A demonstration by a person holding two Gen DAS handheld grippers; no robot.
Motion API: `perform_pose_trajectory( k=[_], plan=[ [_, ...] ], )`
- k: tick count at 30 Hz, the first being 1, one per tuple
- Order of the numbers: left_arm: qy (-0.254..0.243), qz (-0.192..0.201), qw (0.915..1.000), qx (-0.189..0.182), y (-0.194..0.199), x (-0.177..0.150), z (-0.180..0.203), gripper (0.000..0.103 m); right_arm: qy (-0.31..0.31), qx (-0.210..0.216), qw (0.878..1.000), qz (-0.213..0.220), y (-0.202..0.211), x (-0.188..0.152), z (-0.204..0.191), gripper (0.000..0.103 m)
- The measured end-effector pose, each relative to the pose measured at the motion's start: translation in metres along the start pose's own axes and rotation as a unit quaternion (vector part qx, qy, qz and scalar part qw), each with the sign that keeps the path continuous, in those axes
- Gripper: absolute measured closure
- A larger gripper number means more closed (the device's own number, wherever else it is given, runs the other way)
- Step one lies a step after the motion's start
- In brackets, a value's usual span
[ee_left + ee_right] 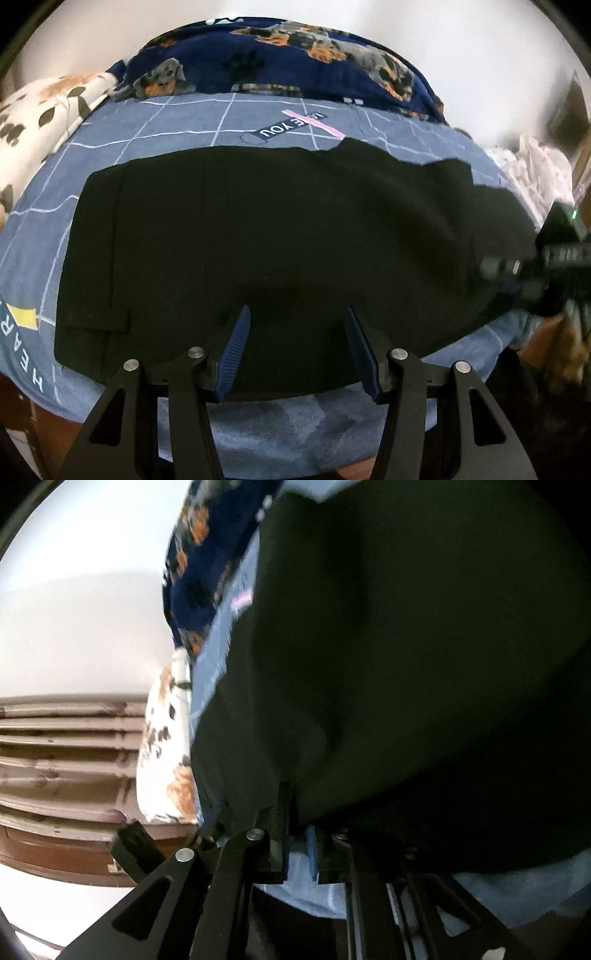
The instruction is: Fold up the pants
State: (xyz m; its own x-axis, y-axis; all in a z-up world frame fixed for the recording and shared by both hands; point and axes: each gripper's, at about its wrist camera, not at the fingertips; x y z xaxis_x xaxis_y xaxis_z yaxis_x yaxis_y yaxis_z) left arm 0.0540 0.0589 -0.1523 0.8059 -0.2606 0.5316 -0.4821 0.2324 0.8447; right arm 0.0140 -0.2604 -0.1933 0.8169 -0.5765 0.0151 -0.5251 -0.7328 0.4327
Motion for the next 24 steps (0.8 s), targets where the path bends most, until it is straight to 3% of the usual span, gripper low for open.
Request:
perform_pose_trajectory(
  k=[7, 11, 17, 20, 22, 24],
  plan=[
    [-0.004, -0.001, 1.0, 0.001, -0.003, -0.003, -0.001, 0.048, -0.027, 0.02, 0.99, 0.137, 0.086, 0.064, 0.032, 0.091],
    [-0.008, 0.0, 0.9999, 0.006, -0.003, -0.004, 0.0, 0.048, -0.042, 0.007, 0.972, 0.23, 0.157, 0.111, 0.065, 0.09],
    [-0.008, -0.002, 0.9999, 0.015, -0.004, -0.002, 0.004, 0.048, -0.065, -0.032, 0.945, 0.319, 0.23, 0.157, 0.111, 0.091],
    [-0.005, -0.005, 0.9999, 0.015, -0.005, -0.001, 0.003, 0.048, -0.081, -0.016, 0.937, 0.341, 0.25, 0.166, 0.132, 0.103],
    [-0.008, -0.005, 0.9998, 0.017, -0.005, -0.001, 0.004, 0.048, -0.081, -0.003, 0.938, 0.336, 0.255, 0.171, 0.137, 0.103],
    [-0.01, -0.004, 0.9997, 0.022, -0.005, -0.001, 0.005, 0.048, -0.065, -0.021, 0.94, 0.334, 0.256, 0.174, 0.131, 0.1]
  ],
)
Point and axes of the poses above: each gripper's, at about its wrist camera, not at the fingertips, and y roughly against the way its jaws point, z to its right, x to its top, and after that the axes turned 8 degrees about x, right-handed
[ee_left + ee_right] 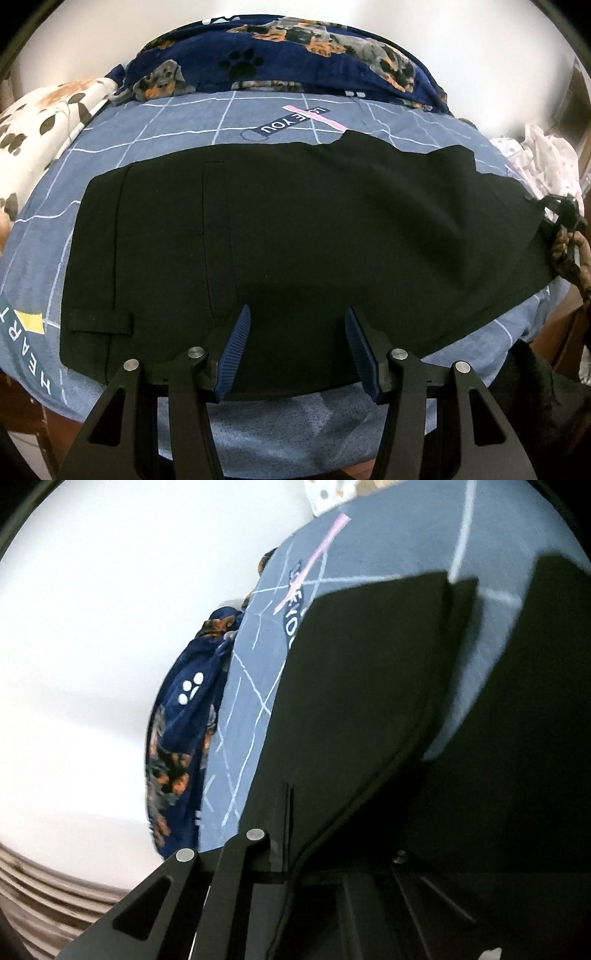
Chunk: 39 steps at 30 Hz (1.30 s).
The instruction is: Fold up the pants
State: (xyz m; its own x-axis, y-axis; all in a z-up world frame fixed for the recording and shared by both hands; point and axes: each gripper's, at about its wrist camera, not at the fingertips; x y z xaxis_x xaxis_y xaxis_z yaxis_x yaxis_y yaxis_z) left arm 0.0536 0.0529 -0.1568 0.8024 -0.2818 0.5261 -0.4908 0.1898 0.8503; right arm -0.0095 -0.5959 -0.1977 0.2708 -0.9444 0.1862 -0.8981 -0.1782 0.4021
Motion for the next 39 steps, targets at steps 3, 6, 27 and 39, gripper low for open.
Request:
perform_pose_trajectory(
  k=[3, 6, 27, 39],
  plan=[
    [0.001, 0.001, 1.0, 0.0, 0.0, 0.0, 0.0, 0.048, 0.006, 0.002, 1.0, 0.011, 0.01, 0.004, -0.006, 0.1],
    [0.002, -0.001, 1.0, -0.003, -0.001, 0.0, -0.001, 0.048, 0.027, 0.002, 0.999, 0.023, 0.027, 0.002, -0.02, 0.1],
    [-0.008, -0.006, 0.9999, -0.01, -0.001, 0.001, -0.003, 0.048, -0.076, 0.019, 0.996, 0.031, 0.137, -0.02, 0.058, 0.099],
    [-0.013, -0.009, 0.9999, -0.002, 0.0, 0.001, 0.0, 0.048, -0.038, -0.037, 0.997, 0.063, 0.171, -0.019, 0.057, 0.101]
  ],
)
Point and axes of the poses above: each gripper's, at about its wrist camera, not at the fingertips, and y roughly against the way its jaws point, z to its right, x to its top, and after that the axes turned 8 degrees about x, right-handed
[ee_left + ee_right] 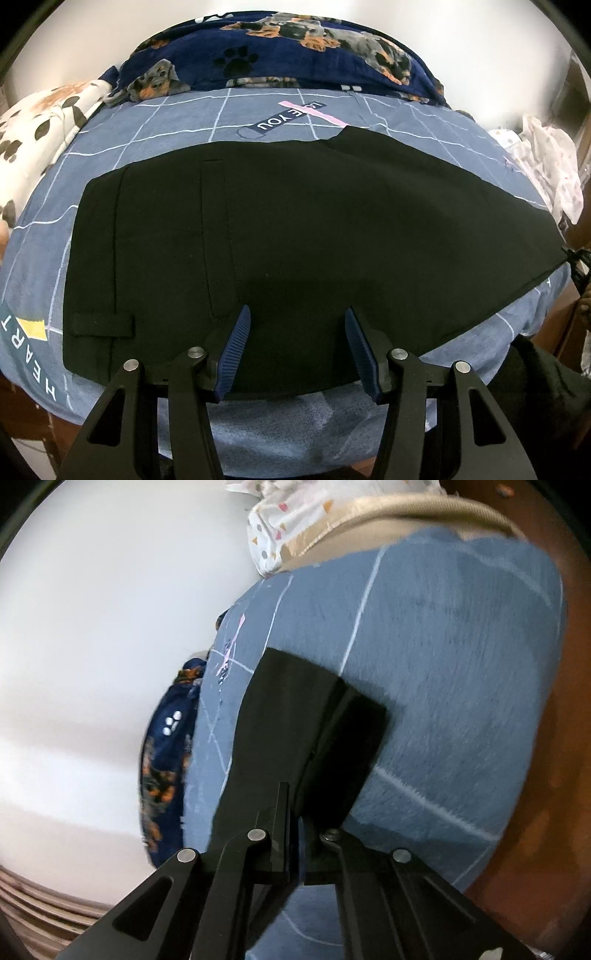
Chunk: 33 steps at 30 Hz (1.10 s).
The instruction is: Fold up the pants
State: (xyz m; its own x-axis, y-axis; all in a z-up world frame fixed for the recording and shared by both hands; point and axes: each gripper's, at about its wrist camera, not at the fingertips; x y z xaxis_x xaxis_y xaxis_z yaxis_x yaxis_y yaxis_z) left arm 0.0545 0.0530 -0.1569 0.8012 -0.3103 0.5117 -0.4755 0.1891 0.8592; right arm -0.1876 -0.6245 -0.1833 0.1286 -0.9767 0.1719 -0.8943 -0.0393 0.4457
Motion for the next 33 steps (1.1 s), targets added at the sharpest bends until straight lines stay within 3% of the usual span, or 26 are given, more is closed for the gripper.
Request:
perform_pose_trajectory(
  k=[6, 8, 11, 14, 19, 23, 33],
  plan=[
    [0.011, -0.001, 0.9999, 0.012, -0.003, 0.001, -0.005, 0.044, -0.012, 0.016, 1.0, -0.004, 0.003, 0.003, 0.012, 0.102],
    [0.024, -0.006, 0.9996, 0.013, -0.004, 0.001, -0.013, 0.042, -0.038, 0.042, 0.998, -0.003, 0.006, 0.004, 0.021, 0.102],
    [0.04, -0.009, 0.9991, 0.007, -0.005, 0.0, -0.021, 0.041, -0.042, 0.063, 0.997, 0.003, 0.009, 0.003, 0.022, 0.093],
    [0.039, -0.006, 0.9992, 0.009, -0.004, -0.001, -0.021, 0.041, -0.057, 0.087, 0.994, 0.034, 0.025, 0.005, 0.026, 0.091],
    [0.036, -0.002, 0.9993, 0.012, -0.005, -0.002, -0.019, 0.039, -0.049, 0.061, 0.995, 0.06, 0.047, 0.014, 0.027, 0.088],
    [0.038, -0.002, 0.9992, 0.01, -0.005, -0.002, -0.02, 0.038, -0.057, 0.042, 0.995, 0.074, 0.053, 0.024, 0.031, 0.071],
    [0.036, 0.0, 0.9993, 0.011, -0.004, -0.002, -0.019, 0.035, -0.047, 0.052, 0.997, 0.044, 0.031, 0.02, 0.022, 0.071]
  ],
)
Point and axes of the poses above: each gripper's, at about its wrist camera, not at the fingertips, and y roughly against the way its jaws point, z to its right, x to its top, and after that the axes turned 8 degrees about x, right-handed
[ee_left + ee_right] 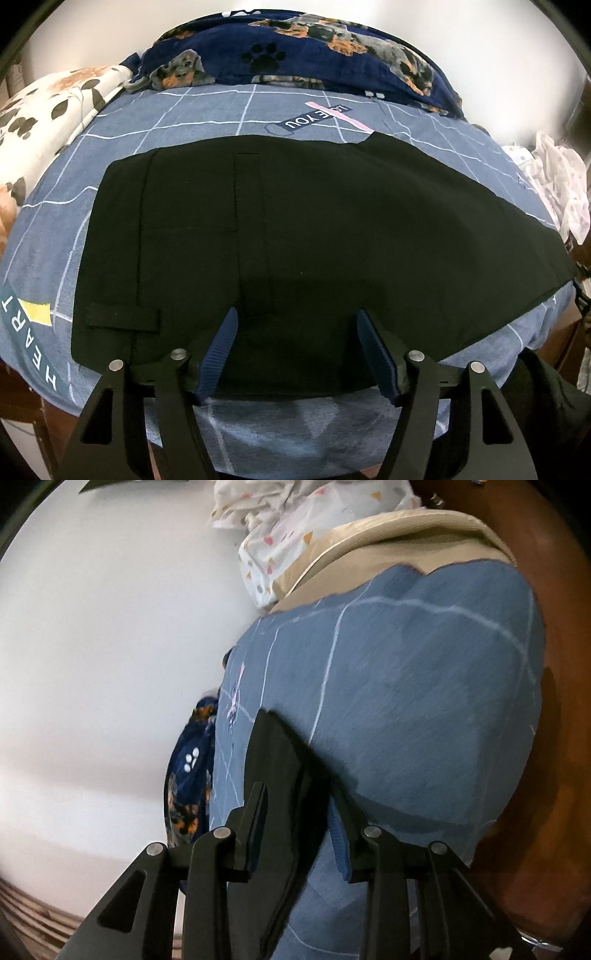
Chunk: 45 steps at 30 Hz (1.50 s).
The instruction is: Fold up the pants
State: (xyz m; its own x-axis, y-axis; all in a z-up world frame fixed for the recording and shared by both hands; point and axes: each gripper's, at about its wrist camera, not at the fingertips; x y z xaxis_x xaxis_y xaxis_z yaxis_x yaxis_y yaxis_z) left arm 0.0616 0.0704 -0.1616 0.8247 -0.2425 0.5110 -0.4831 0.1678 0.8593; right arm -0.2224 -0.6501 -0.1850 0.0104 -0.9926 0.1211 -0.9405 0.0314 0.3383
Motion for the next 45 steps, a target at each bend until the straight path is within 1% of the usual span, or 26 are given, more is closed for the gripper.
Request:
perform_pose_trajectory(
  k=[3, 4, 5, 6, 8, 11, 16, 24, 29, 34, 39, 45],
  plan=[
    [0.001, 0.003, 1.0, -0.001, 0.001, 0.0, 0.002, 0.035, 0.008, 0.002, 1.0, -0.009, -0.013, -0.006, -0.003, 0.074],
    [0.001, 0.003, 1.0, -0.001, 0.001, 0.0, 0.002, 0.034, 0.012, 0.0, 1.0, -0.012, -0.017, -0.007, -0.005, 0.079],
    [0.001, 0.003, 1.0, 0.0, 0.001, -0.001, 0.002, 0.034, 0.015, -0.006, 1.0, -0.02, -0.024, -0.01, -0.006, 0.088],
    [0.001, 0.003, 1.0, 0.0, 0.001, -0.001, 0.003, 0.033, 0.015, -0.013, 0.999, -0.027, -0.029, -0.012, -0.006, 0.091],
    [0.002, 0.004, 1.0, -0.003, 0.002, -0.002, 0.003, 0.03, 0.024, -0.02, 0.999, -0.026, -0.032, -0.013, -0.007, 0.092],
    [-0.001, 0.007, 1.0, -0.005, 0.003, -0.003, 0.005, 0.026, 0.054, -0.051, 0.997, -0.03, -0.036, -0.014, -0.019, 0.093],
    [-0.009, 0.01, 0.9999, 0.002, 0.004, -0.004, 0.008, 0.024, 0.063, -0.085, 0.994, -0.028, -0.039, -0.015, -0.028, 0.092],
    [-0.001, 0.009, 0.9993, 0.035, 0.007, -0.003, 0.004, 0.024, 0.076, -0.126, 0.989, -0.019, -0.043, -0.018, -0.037, 0.092],
    [0.0, 0.004, 0.9985, 0.055, 0.007, -0.002, 0.001, 0.023, 0.093, -0.155, 0.983, -0.017, -0.047, -0.021, -0.046, 0.092],
    [-0.01, 0.002, 0.9972, 0.074, 0.007, -0.001, 0.003, 0.023, 0.102, -0.169, 0.98, -0.012, -0.046, -0.025, -0.051, 0.092],
    [-0.017, 0.002, 0.9964, 0.083, 0.008, -0.001, 0.005, 0.023, 0.106, -0.163, 0.981, -0.005, -0.045, -0.028, -0.056, 0.091],
    [-0.024, 0.0, 0.9952, 0.095, 0.007, 0.0, 0.007, 0.022, 0.123, -0.152, 0.981, -0.012, -0.049, -0.034, -0.071, 0.091]
  ],
)
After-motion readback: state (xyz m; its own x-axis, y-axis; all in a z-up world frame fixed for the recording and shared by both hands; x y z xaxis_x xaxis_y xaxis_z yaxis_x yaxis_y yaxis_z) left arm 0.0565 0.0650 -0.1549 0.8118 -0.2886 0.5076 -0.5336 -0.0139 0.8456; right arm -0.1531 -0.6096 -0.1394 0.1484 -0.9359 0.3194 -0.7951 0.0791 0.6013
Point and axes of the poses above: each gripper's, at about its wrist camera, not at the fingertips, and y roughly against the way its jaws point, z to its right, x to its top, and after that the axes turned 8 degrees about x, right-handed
